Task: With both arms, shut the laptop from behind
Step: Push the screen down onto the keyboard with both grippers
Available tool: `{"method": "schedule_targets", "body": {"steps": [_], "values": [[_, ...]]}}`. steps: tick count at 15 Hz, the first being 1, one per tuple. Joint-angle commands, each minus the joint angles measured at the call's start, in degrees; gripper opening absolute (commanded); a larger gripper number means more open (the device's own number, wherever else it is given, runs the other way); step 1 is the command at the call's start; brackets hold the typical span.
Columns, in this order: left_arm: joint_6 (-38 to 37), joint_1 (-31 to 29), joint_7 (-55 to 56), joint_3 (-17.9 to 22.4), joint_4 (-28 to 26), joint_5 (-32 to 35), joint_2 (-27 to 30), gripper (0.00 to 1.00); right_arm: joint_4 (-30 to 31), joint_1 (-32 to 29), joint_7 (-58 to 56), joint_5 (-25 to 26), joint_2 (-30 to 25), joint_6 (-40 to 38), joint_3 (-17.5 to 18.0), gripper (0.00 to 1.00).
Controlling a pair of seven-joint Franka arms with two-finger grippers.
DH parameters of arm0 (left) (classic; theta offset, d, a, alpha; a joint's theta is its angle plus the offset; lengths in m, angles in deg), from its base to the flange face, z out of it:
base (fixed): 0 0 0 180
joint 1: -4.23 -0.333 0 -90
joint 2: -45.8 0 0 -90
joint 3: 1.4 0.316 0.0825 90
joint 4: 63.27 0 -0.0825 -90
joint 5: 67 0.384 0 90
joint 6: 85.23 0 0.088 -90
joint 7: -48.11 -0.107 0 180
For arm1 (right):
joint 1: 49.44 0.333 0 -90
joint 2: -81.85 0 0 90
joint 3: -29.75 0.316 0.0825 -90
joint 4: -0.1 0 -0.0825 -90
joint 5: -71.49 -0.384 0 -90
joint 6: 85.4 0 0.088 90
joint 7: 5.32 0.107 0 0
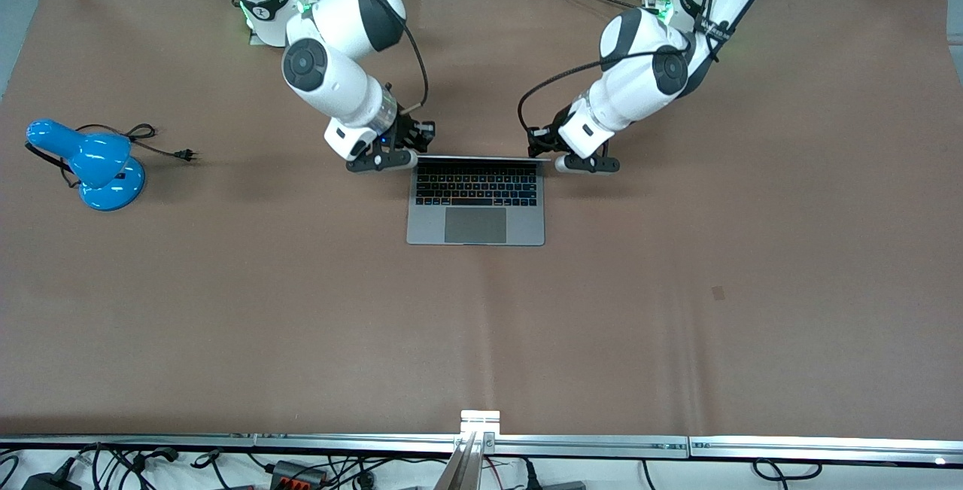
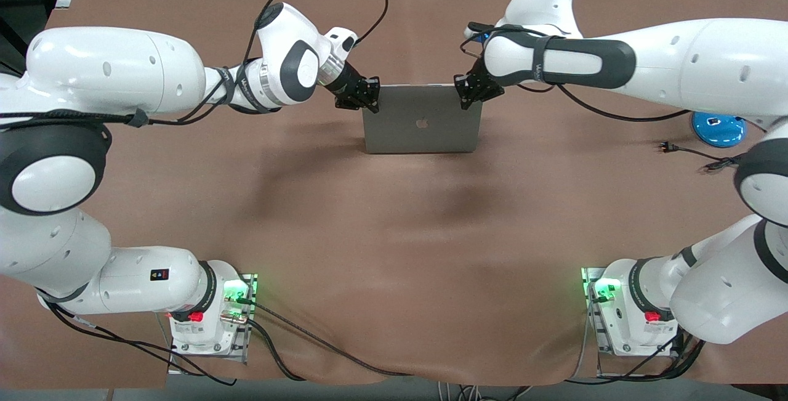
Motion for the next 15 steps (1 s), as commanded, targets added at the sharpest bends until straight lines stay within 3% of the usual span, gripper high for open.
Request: {"method": "schedule_targets", "body": {"steps": [1, 6, 11, 15], "values": [[0.5, 0.4, 0.3, 1.9, 3.6, 3.8, -5.2, 0.00, -6.6, -2.1, 0.0, 1.3, 5.5, -0.1, 0.4, 0.00], [1.7, 3.9, 1.9, 6.4, 7.3, 8.6, -12.8, 0.00, -14.0, -2.7, 0.1, 1.3, 12.7, 0.0, 0.0, 0.00], [1.7, 19.1, 6.4, 20.2, 13.2, 12.4, -17.4, 0.00, -20.2, -2.6, -0.1, 1.3, 20.7, 0.0, -0.5, 0.00], [1.7, 20.8, 6.4, 21.8, 15.6, 12.4, -20.5, 0.00, -22.3, -2.7, -0.2, 1.4, 24.4, 0.0, -0.5, 0.00]]}}
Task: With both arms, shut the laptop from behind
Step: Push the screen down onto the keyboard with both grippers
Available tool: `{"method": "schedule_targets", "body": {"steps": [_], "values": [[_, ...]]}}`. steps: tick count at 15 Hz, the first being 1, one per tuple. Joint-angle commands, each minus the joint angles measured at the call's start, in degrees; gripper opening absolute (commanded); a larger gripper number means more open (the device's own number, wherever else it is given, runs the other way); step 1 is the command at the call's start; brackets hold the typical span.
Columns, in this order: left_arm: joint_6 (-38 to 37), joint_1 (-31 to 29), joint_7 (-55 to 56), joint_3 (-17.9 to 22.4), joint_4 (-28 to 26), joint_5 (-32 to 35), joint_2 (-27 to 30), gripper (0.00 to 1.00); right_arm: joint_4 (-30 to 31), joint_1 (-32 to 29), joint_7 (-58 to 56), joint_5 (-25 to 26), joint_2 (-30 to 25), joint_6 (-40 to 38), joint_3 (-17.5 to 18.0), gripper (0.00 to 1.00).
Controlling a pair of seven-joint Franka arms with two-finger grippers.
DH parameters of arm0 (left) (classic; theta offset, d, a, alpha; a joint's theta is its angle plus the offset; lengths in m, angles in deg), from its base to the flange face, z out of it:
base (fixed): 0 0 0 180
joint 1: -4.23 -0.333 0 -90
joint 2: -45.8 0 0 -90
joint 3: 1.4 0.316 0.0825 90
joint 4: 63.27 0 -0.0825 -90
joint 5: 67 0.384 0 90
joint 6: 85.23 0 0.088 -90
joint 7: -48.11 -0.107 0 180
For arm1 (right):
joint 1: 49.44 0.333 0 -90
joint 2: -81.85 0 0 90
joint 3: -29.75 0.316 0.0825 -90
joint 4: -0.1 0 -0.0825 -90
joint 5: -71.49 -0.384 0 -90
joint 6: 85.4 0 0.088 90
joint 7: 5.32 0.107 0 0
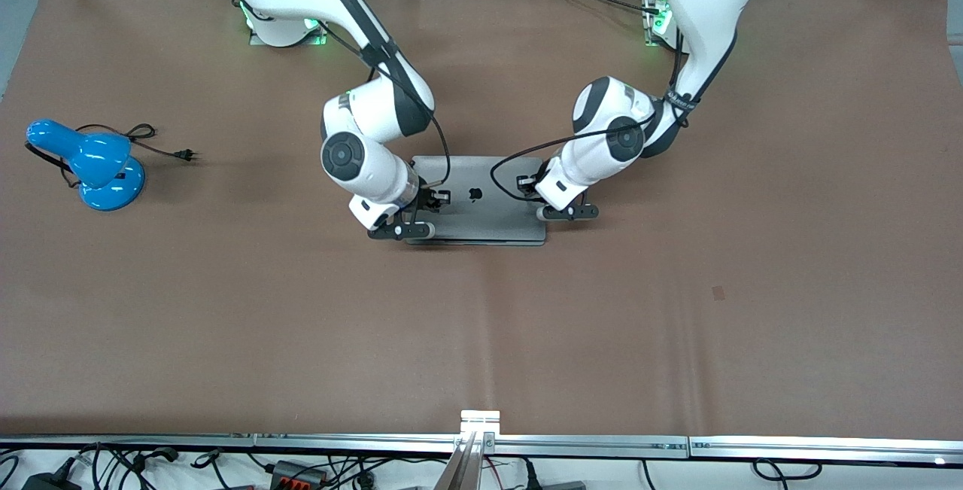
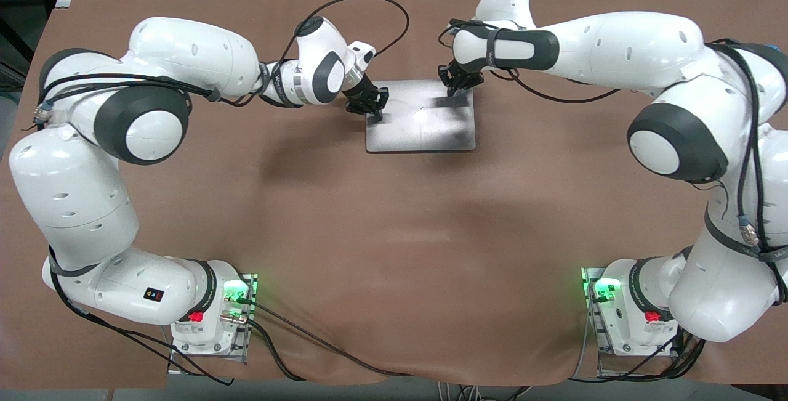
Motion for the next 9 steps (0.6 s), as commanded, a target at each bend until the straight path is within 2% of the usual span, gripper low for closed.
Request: {"method": "schedule_targets", "body": {"steps": [1, 3, 6, 9], "values": [[1.4, 0.7, 1.0, 1.2, 2.3, 1.7, -2.4, 0.00, -2.4, -0.2, -0.1, 1.6, 3.1, -0.3, -0.1, 0.00], [3.6, 0.8, 1.0, 1.3, 1.8, 2.3, -3.3, 0.00, -2.4, -0.2, 0.4, 5.5, 4.2, -0.3, -0.1, 0.00], [3.9, 0.8, 0.8, 1.4, 1.7, 2.4, -3.2, 0.00, -2.3, -0.4, 0.2, 6.1, 4.3, -0.5, -0.2, 0.00], [-2.1, 0.1, 0.8, 2.5, 0.9, 2.4, 2.1, 0.00, -2.3, -0.4, 0.2, 6.1, 4.0, -1.0, -0.9, 0.00]]}}
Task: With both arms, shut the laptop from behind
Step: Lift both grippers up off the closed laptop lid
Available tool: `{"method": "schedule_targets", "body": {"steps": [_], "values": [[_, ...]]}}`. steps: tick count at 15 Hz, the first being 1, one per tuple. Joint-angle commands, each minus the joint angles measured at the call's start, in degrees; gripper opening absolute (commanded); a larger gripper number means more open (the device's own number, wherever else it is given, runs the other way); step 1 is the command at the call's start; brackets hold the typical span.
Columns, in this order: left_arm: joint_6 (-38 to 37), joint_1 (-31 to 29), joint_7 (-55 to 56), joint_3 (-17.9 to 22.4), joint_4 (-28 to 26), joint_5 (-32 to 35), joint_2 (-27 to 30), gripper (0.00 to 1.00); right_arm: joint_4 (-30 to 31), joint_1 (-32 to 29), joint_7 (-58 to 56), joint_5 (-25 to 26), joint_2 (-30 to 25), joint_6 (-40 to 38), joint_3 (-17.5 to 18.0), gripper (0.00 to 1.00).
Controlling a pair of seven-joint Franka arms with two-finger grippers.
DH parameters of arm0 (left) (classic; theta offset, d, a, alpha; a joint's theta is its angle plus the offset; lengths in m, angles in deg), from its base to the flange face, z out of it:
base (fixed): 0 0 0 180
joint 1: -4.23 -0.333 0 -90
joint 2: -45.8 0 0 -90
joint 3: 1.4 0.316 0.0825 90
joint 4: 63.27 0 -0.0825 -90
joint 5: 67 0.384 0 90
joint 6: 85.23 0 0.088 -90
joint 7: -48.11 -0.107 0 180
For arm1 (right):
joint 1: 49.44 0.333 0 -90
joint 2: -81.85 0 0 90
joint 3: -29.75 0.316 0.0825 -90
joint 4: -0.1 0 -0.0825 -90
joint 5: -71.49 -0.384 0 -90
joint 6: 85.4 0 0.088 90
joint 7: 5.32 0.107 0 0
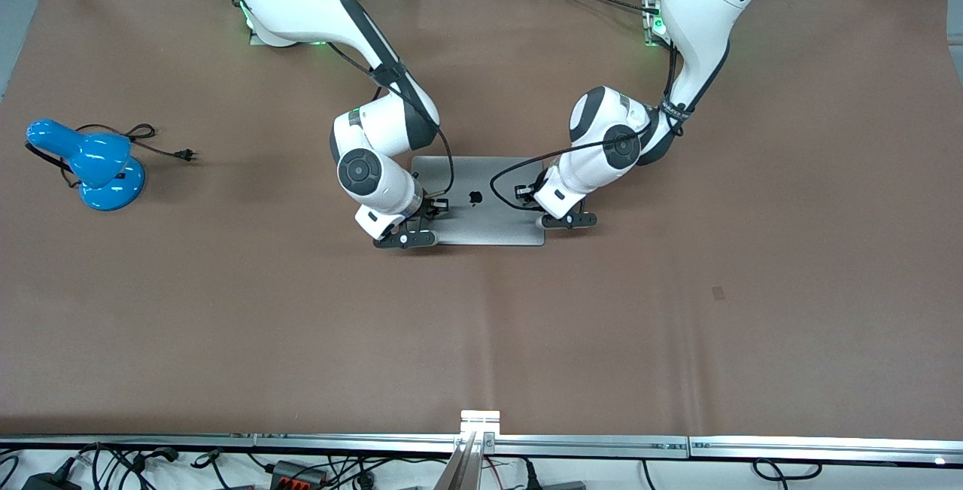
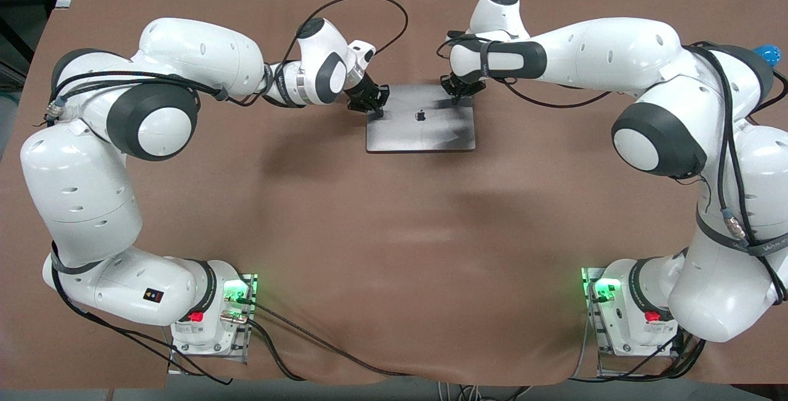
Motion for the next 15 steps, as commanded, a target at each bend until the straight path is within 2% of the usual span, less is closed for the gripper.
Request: {"method": "schedule_targets", "body": {"steps": [1, 2, 4, 7, 9, 11, 13, 15], "values": [[-8.0, 0.1, 0.8, 3.0, -0.3, 2.1, 6.5, 0.00, -1.1, -0.3, 0.1, 1.1, 0.5, -0.8, -0.6, 0.00], [-13.1, -0.3, 0.7, 4.3, -0.1, 3.1, 9.5, 0.00, -1.1, 0.1, 0.2, 1.1, 0.1, -0.9, -1.4, 0.00], [-21.7, -1.0, 0.7, 6.2, 1.3, 10.0, 14.0, 0.00, -1.2, 0.8, 0.2, 1.8, -3.1, -4.2, -4.2, 0.00], [-31.7, -5.1, 0.3, 6.1, 4.9, 12.4, 17.2, 0.00, -2.0, -0.2, -0.6, 7.5, -9.6, -10.9, -7.3, 0.00], [-40.3, -6.1, 0.3, 6.2, 8.6, 14.9, 18.9, 0.00, -2.6, -0.2, -2.0, 11.1, -13.1, -15.4, -10.7, 0.00], [-47.8, -8.7, 0.0, 6.0, 11.7, 18.2, 20.8, 0.00, -4.0, -0.2, -5.6, 12.2, -15.7, -20.2, -13.9, 0.00], [-54.5, -12.7, -8.0, 6.2, 14.9, 18.4, 23.4, 0.00, -7.5, -0.2, -10.6, 12.2, -17.5, -27.9, -17.4, 0.00], [-59.2, -16.5, -15.8, 7.4, 17.3, 18.7, 26.3, 0.03, -14.8, -0.3, -12.5, 12.2, -17.6, -37.7, -19.9, 0.00]]}}
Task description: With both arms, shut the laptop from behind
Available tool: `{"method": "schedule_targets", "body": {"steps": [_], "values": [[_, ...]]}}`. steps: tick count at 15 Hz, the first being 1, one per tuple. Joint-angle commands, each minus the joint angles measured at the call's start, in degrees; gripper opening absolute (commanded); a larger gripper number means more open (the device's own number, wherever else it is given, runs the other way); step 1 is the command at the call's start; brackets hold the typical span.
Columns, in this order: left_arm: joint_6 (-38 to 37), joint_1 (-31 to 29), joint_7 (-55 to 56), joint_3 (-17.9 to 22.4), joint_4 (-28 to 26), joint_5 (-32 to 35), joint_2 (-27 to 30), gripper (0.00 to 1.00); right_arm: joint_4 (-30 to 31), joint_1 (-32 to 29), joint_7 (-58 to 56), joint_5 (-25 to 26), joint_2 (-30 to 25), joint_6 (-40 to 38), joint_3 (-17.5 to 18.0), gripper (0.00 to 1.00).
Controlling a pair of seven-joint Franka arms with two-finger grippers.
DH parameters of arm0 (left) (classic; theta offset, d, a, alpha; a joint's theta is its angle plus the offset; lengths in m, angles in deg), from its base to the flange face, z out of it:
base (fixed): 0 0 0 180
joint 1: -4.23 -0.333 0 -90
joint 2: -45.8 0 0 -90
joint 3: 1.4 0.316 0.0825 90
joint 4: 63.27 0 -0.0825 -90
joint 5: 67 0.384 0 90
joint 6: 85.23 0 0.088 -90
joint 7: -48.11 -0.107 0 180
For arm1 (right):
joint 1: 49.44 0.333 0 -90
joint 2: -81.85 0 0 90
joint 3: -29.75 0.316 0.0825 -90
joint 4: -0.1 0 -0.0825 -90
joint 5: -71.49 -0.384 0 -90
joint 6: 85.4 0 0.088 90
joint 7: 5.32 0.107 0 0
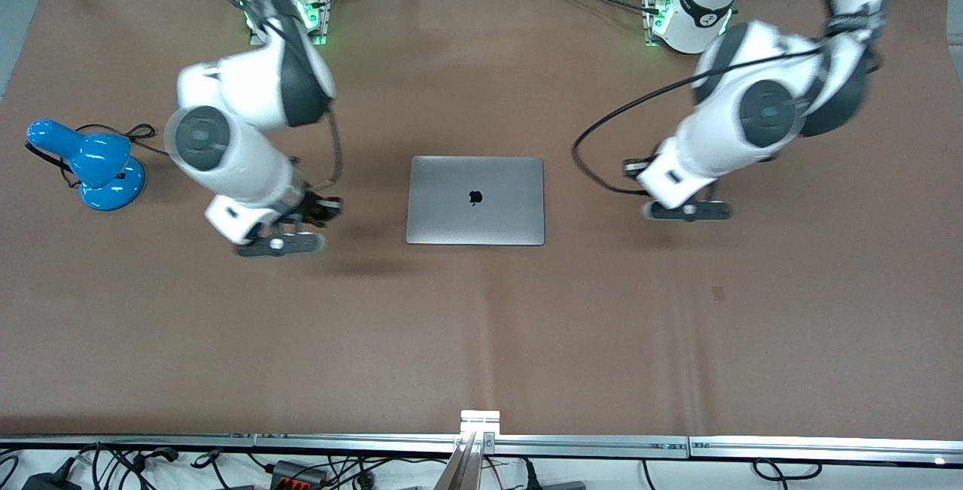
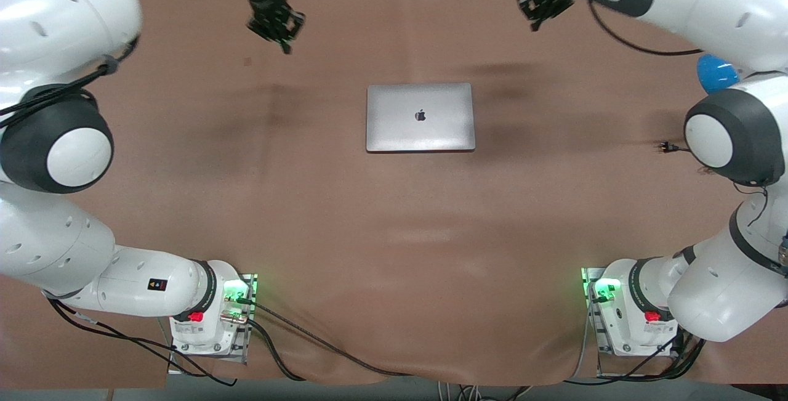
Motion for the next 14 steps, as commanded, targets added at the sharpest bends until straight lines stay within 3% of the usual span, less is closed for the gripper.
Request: {"method": "schedule_targets", "body": {"steps": [1, 2, 3, 4, 6, 8, 10, 12, 14], "values": [[-7.4, -4.8, -9.7, 1.9, 2.8, 1.6, 5.6, 0.07, -10.6, -0.1, -2.5, 0.7, 0.1, -13.0, -3.2, 0.00], [-9.4, -5.0, -11.0, 3.8, 2.4, 2.8, 8.1, 0.20, -13.4, -0.3, -2.4, 0.6, 0.1, -15.5, -4.1, 0.19], [-10.3, -5.0, -11.3, 5.2, 1.6, 2.9, 10.0, 0.50, -14.7, -1.1, -1.0, 0.3, 0.2, -16.3, -4.6, 0.94], [-10.6, -5.0, -12.0, 7.4, 1.9, 2.9, 11.1, 0.99, -14.8, -1.5, -0.8, 0.5, 0.1, -15.7, -4.9, 1.00], [-13.2, -4.6, -13.3, 8.4, 1.9, 2.9, 12.1, 1.00, -15.4, -1.7, -1.2, 0.6, 0.1, -15.7, -5.5, 1.00], [-10.1, -4.3, -13.2, 9.1, 1.8, 2.9, 12.1, 1.00, -15.6, -1.7, -2.4, 0.7, 0.1, -16.0, -9.0, 1.00], [-9.2, -4.3, -13.2, 11.0, -1.6, 3.0, 14.0, 1.00, -16.9, -5.7, -4.0, -0.2, 0.1, -15.0, -8.3, 1.00], [-7.3, -4.2, -13.2, 11.3, -3.9, 3.7, 14.9, 1.00, -19.2, -15.9, -6.6, -0.2, 0.0, -14.9, 0.6, 1.00], [-7.1, -4.1, -13.0, 11.1, -1.9, 6.9, 14.9, 1.00, -19.8, -25.9, -6.3, 0.9, -1.8, -14.9, 10.6, 1.00]]}}
